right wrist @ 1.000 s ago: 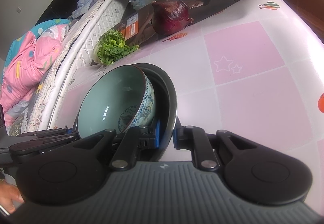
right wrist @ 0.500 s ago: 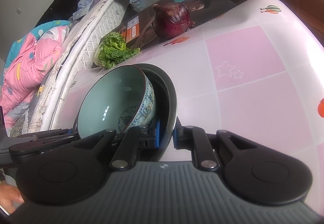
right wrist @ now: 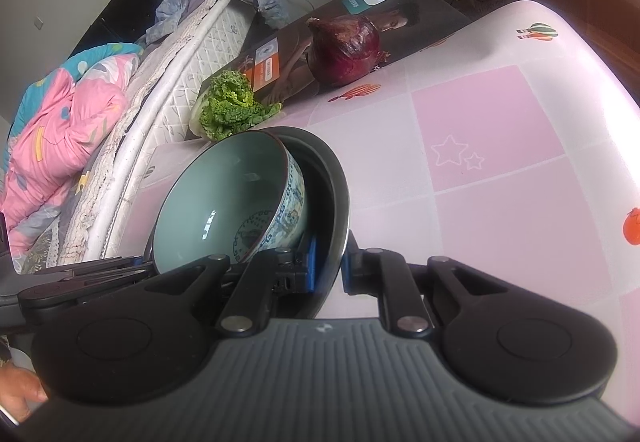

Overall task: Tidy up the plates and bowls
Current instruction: 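Lift and carry the steel bowl with the right tool while the left tool carries it, then lower the steel bowl onto the white plate with the right tool while the left tool lowers it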

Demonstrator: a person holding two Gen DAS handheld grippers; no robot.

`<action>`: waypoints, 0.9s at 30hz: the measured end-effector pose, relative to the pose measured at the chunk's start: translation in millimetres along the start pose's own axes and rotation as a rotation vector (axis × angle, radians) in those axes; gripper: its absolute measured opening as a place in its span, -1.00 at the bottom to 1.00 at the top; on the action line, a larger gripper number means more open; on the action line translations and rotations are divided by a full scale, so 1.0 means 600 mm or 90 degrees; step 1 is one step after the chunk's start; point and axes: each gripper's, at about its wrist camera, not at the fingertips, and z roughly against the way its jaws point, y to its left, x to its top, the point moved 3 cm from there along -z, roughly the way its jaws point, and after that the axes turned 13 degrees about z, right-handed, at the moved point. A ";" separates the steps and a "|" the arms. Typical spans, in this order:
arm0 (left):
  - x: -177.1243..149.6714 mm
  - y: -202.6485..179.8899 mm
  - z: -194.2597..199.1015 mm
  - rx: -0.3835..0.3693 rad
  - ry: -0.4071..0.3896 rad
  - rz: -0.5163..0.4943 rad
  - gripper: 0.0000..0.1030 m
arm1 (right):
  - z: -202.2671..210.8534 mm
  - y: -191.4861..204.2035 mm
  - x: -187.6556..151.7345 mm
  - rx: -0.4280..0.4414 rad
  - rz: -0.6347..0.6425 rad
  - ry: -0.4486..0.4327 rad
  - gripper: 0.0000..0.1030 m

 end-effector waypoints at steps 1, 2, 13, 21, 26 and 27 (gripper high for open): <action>0.001 0.000 0.001 0.000 0.000 0.001 -0.66 | 0.001 0.001 0.000 0.000 -0.001 0.000 -0.76; 0.001 0.000 0.003 0.000 -0.001 0.001 -0.66 | 0.003 0.003 0.001 0.000 -0.001 0.000 -0.76; 0.007 -0.002 0.030 -0.005 -0.015 0.009 -0.67 | 0.024 0.022 0.011 -0.002 0.006 -0.013 -0.76; -0.002 -0.001 0.056 -0.011 -0.021 0.016 -0.67 | 0.047 0.038 0.006 -0.005 0.009 -0.017 -0.76; -0.012 0.001 0.083 -0.016 -0.028 0.020 -0.68 | 0.068 0.052 -0.001 -0.005 0.011 -0.021 -0.76; -0.015 0.002 0.089 -0.017 -0.030 0.021 -0.68 | 0.074 0.056 -0.003 -0.005 0.012 -0.022 -0.76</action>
